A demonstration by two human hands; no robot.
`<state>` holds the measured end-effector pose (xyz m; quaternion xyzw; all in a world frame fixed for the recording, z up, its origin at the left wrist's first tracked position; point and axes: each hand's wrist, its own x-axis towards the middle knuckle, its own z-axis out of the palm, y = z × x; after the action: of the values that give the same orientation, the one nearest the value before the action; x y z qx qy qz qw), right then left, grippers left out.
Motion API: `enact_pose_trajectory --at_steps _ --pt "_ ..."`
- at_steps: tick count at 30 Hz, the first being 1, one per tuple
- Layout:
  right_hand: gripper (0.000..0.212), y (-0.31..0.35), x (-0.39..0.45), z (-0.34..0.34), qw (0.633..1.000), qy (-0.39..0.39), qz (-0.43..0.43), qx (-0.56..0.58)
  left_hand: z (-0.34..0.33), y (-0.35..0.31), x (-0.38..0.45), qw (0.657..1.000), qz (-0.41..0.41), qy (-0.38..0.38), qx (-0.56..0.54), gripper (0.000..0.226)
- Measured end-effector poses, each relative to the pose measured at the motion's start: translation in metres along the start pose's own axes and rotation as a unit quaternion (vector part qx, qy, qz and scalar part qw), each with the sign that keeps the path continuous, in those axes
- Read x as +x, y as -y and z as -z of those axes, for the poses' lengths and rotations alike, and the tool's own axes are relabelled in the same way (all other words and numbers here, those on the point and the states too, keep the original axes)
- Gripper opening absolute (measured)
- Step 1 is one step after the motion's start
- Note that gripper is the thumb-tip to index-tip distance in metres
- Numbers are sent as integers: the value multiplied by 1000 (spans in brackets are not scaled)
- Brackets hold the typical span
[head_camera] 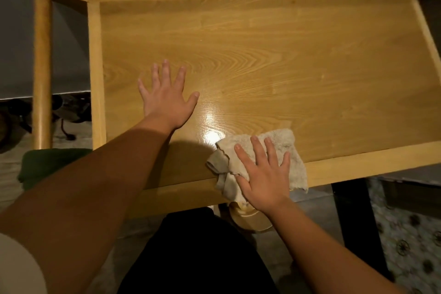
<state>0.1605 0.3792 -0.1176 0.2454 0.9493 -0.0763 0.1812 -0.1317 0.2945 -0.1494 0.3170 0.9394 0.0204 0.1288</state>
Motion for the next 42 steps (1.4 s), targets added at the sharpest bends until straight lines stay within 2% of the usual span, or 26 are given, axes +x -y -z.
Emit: enact_pose_trajectory --at_steps 6,11,13,21,26,31,35,42 --pt "74 0 4 3 1000 5 -7 6 7 -16 6 999 31 28 -19 81" --pt "80 -1 5 3 1000 -8 -6 13 -1 -96 10 996 -63 26 -57 84" --pt "77 -1 7 1 1000 -18 -4 12 -11 -114 9 996 -74 18 -41 80" --pt "81 -7 9 -6 997 -54 17 48 -20 -118 9 997 -71 -35 1 78" --pt "79 -9 14 -1 997 -30 32 56 -17 -115 13 998 -63 -17 -25 79" --pt "72 -39 23 -1 996 -49 66 43 -17 -118 12 1000 -29 4 -6 78" --pt "67 -82 50 10 996 -70 51 30 -15 -121 11 1000 -25 -16 -6 76" --pt "63 -91 109 20 994 -99 21 51 -18 -117 14 999 -29 -17 8 72"
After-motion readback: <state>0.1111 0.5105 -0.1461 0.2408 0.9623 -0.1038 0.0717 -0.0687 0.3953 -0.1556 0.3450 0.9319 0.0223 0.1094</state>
